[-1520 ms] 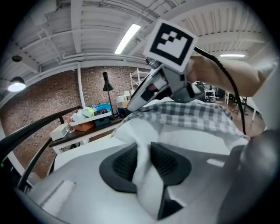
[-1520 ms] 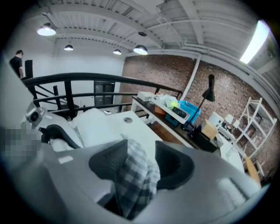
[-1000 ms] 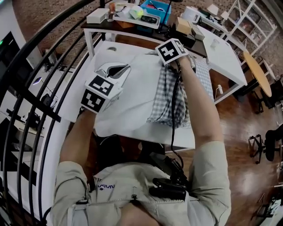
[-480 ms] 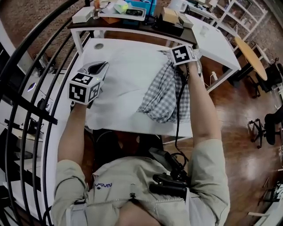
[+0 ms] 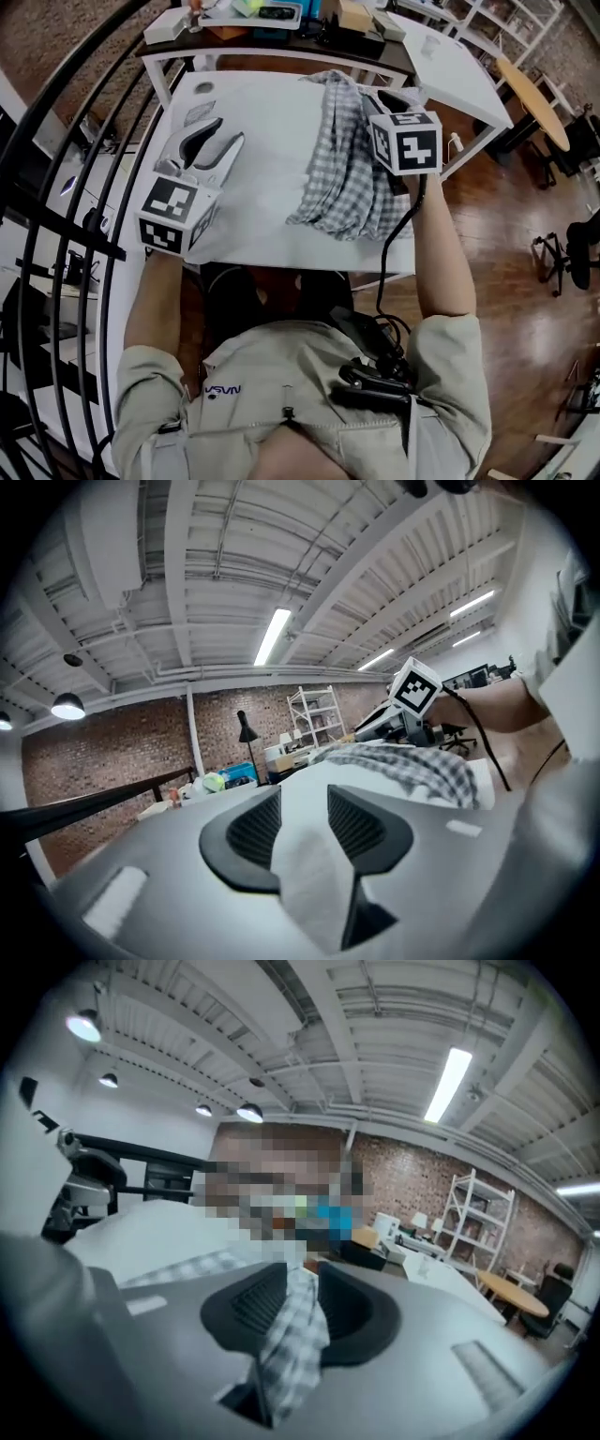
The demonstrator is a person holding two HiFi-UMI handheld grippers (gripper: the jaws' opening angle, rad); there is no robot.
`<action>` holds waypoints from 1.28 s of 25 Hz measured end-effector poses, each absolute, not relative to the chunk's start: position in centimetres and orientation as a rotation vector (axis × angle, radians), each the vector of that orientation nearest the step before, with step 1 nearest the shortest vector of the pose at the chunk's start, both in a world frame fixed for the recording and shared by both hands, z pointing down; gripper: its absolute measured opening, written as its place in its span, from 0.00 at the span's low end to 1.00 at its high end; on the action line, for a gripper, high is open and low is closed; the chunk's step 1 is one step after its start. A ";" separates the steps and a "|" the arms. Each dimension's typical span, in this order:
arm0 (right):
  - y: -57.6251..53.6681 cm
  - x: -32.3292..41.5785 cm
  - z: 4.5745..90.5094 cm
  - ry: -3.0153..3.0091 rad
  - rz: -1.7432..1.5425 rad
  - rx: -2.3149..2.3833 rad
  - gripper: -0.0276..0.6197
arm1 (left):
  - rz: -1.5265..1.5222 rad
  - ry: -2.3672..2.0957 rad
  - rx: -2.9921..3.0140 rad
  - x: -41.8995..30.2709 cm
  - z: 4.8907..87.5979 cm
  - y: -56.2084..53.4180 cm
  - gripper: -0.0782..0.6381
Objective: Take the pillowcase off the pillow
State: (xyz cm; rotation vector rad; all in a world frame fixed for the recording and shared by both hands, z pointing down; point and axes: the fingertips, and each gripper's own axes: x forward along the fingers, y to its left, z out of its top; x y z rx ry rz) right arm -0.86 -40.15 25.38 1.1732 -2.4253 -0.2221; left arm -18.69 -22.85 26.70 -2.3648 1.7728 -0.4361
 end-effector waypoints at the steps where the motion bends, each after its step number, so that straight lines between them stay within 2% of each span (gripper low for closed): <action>1: -38.2 -0.8 25.1 -2.464 -0.231 1.148 0.20 | -0.433 1.741 -2.377 -17.5 26.5 -21.8 0.30; 4: -33.0 0.3 25.4 -2.530 -0.237 1.111 0.21 | -0.488 1.608 -2.411 -13.8 27.5 -19.3 0.35; 10: -24.8 2.0 30.5 -2.566 -0.108 1.104 0.27 | -0.647 1.443 -2.467 -9.3 32.2 -16.7 0.47; 15: -21.5 1.9 36.2 -2.494 -0.047 1.079 0.29 | -0.828 1.471 -2.437 -8.9 37.7 -17.1 0.50; 16: -21.5 1.7 37.0 -2.465 -0.067 1.085 0.29 | -0.856 1.502 -2.407 -9.2 38.6 -17.5 0.47; 17: -21.6 1.7 37.5 -2.433 -0.102 1.100 0.27 | -0.869 1.535 -2.372 -9.6 39.0 -17.9 0.38; 18: -21.8 1.7 37.8 -2.399 -0.146 1.120 0.20 | -0.869 1.565 -2.342 -10.1 39.0 -18.2 0.26; 20: -22.2 2.4 37.6 -2.334 -0.242 1.159 0.10 | -0.842 1.599 -2.315 -10.7 37.9 -18.3 0.18; 26: -25.0 7.0 33.6 -2.174 -0.449 1.351 0.08 | -0.723 1.635 -2.236 -13.5 31.0 -19.1 0.15; 32: -29.8 15.6 32.3 -2.011 -0.425 1.558 0.07 | -0.560 1.728 -2.295 -16.9 28.0 -19.0 0.15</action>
